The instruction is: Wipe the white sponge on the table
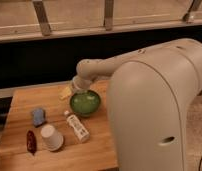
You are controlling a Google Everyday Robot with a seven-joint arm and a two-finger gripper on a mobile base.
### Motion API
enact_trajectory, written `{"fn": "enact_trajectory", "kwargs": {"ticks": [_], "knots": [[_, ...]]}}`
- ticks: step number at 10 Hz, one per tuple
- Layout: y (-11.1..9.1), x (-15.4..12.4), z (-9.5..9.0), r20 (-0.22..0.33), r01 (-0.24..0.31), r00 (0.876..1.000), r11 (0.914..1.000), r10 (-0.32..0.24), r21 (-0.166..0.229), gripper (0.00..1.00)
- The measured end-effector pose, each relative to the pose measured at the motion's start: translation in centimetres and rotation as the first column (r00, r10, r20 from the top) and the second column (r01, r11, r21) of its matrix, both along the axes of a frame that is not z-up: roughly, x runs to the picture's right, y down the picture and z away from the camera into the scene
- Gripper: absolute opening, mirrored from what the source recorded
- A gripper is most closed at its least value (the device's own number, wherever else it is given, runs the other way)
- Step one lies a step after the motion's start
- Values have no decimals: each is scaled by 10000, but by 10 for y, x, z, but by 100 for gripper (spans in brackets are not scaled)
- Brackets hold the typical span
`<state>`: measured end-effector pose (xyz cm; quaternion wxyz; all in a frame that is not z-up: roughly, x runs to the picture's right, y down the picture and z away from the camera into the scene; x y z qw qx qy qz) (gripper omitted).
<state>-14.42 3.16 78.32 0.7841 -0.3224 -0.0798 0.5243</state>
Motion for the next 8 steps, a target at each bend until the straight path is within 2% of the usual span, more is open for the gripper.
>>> {"fn": "enact_trajectory", "kwargs": {"ticks": [8], "knots": [[-1,0,-1,-18,50,10000,10000,-50,7,80]]}}
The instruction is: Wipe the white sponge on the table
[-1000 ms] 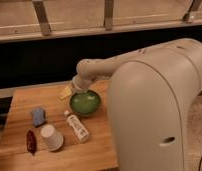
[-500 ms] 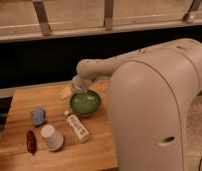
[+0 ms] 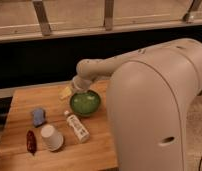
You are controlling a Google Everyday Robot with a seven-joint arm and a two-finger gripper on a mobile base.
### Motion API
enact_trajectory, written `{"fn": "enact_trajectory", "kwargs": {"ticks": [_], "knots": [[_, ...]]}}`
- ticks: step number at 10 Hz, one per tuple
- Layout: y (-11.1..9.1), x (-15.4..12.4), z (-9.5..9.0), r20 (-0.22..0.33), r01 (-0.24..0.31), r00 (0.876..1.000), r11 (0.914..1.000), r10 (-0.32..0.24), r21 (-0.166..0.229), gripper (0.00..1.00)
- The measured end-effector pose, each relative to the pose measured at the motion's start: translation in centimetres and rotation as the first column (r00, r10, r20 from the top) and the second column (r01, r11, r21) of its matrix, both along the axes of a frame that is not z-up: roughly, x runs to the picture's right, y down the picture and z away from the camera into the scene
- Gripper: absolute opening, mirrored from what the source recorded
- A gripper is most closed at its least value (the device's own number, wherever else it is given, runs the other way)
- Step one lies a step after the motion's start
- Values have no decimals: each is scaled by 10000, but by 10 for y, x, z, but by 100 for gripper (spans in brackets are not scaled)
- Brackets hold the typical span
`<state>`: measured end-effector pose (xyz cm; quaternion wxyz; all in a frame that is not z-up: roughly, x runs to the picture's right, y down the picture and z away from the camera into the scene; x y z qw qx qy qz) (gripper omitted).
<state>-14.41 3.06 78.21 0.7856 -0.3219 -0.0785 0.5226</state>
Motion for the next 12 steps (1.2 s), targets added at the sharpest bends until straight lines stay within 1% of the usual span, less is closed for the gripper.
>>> {"fn": "enact_trajectory", "kwargs": {"ticks": [1,2,3,5,6,7,8,9,10,11,12], "knots": [[-2,-2,-2,1,226,9997,9997,-226,-24,80],[-1,-13,-3,176,674,9976,9977,-672,-69,80],[0,-28,-4,400,1111,9931,9938,-1106,-99,80],[1,-71,-5,1024,2024,9744,9792,-2003,-111,80],[5,-97,-7,1445,2477,9591,9688,-2435,-119,80],[11,-115,-9,1942,2804,9427,9597,-2714,-195,80],[15,-123,-10,2456,2852,9316,9577,-2678,-374,80],[22,-127,-9,3197,2798,9160,9570,-2425,-760,80],[30,-129,-8,3872,2815,8961,9522,-2168,-1184,80],[35,-132,-10,4444,2823,8752,9478,-1913,-1480,80],[37,-135,-11,4635,2842,8667,9460,-1842,-1556,80]]}}
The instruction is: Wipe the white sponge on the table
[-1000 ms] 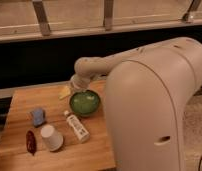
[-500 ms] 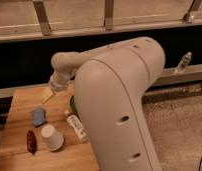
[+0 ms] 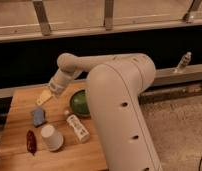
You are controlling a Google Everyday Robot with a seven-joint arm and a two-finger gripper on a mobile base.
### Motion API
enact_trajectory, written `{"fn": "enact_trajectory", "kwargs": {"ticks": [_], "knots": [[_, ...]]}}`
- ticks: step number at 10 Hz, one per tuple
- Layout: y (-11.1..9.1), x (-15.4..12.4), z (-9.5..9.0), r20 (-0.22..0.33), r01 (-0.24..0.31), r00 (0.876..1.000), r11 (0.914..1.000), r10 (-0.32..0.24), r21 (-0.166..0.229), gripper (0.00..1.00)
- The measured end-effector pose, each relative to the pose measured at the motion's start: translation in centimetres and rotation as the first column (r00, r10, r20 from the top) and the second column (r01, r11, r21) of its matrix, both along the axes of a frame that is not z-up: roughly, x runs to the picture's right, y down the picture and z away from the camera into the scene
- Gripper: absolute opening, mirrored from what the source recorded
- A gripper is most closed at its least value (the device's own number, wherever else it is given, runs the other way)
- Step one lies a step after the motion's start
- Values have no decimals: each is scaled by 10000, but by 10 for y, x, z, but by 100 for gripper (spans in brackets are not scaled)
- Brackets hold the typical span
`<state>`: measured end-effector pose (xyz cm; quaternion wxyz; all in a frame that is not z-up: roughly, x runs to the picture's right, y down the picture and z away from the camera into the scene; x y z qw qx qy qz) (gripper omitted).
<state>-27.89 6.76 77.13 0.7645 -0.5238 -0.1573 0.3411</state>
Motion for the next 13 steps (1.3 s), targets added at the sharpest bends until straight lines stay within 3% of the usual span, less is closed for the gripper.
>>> {"fn": "enact_trajectory", "kwargs": {"ticks": [4,5,7,11,13], "knots": [[3,-2,3,37,143,9999,9998,-142,-123,80],[13,-12,8,24,443,9990,9990,-443,-96,80],[30,-26,17,-288,1047,9941,9944,-1042,167,80],[36,-36,18,-754,1328,9889,9890,-1278,658,80],[43,-39,27,-1247,1336,9845,9881,-1235,757,80]]}}
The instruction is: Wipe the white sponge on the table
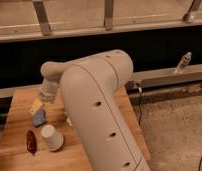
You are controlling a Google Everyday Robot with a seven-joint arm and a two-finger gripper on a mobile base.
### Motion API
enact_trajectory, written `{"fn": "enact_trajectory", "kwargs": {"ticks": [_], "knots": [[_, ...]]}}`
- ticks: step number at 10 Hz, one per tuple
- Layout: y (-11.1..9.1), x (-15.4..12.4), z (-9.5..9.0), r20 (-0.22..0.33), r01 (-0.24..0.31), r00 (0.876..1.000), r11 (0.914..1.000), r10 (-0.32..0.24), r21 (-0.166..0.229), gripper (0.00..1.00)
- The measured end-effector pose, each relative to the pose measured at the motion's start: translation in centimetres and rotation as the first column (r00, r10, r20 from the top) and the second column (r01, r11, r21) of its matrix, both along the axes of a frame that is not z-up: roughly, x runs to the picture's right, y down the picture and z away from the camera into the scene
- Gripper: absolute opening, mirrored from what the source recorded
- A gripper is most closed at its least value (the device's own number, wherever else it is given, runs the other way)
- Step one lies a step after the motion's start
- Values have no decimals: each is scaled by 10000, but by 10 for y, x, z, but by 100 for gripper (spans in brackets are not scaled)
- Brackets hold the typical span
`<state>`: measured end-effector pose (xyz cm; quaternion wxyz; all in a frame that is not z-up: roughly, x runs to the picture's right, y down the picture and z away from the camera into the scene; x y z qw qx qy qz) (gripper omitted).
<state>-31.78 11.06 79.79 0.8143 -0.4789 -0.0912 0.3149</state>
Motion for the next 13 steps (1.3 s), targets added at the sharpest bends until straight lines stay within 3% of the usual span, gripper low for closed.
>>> {"fn": "enact_trajectory", "kwargs": {"ticks": [8,13], "knots": [[24,-27,32,-321,285,9990,9971,-309,-710,80],[42,-39,54,-517,598,9964,9882,-677,-1408,80]]}}
